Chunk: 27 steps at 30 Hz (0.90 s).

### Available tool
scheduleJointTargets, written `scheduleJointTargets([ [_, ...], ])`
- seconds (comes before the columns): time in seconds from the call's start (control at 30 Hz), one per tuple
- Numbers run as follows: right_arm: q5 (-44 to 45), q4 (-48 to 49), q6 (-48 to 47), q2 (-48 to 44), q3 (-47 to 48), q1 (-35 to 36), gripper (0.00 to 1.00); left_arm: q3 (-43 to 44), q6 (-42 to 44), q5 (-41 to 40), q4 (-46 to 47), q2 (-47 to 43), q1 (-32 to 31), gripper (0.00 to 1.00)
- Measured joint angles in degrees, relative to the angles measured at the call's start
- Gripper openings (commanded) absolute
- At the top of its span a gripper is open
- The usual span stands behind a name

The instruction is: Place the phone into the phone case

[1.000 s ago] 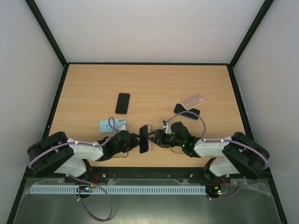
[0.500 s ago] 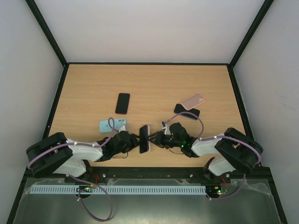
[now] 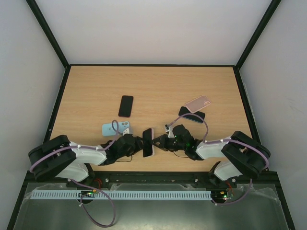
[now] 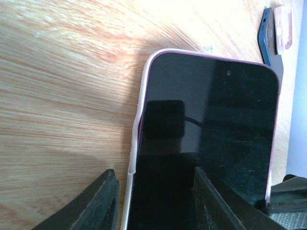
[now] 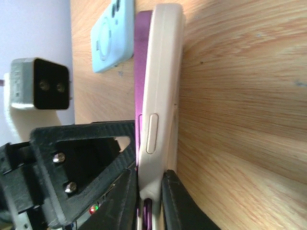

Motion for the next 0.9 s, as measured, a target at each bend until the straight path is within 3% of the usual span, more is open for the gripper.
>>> scheduleJointTargets([
  [0.1,1.36,-2.93,-0.83,0.13,0.59,0.04,0.28,1.18,0.44,0.31,-0.17,1.18,-0.04,0.46],
  [0.33,4.37,-8.87,-3.13,0.55,1.75,0.22,0.03,1.79,0.59,1.20,1.38,2.75,-0.28,0.48],
  [0.53,4.61,-9.22,-4.55,-1.01,1.99,0.28,0.02,0.57,1.27,2.43,0.74,-0.20,-0.50,0.65],
  [0.73,4.42,-8.79,-3.98,-8.72,-0.46,0.28,0.02,-4.04,2.82,3.39,-3.76,-14.67,-0.74,0.77],
  [0.9,3.52,-6.84,-2.47,-19.96,-2.47,0.28,0.02,-5.92,4.90,3.56,-5.92,-30.12,-0.70,0.76],
])
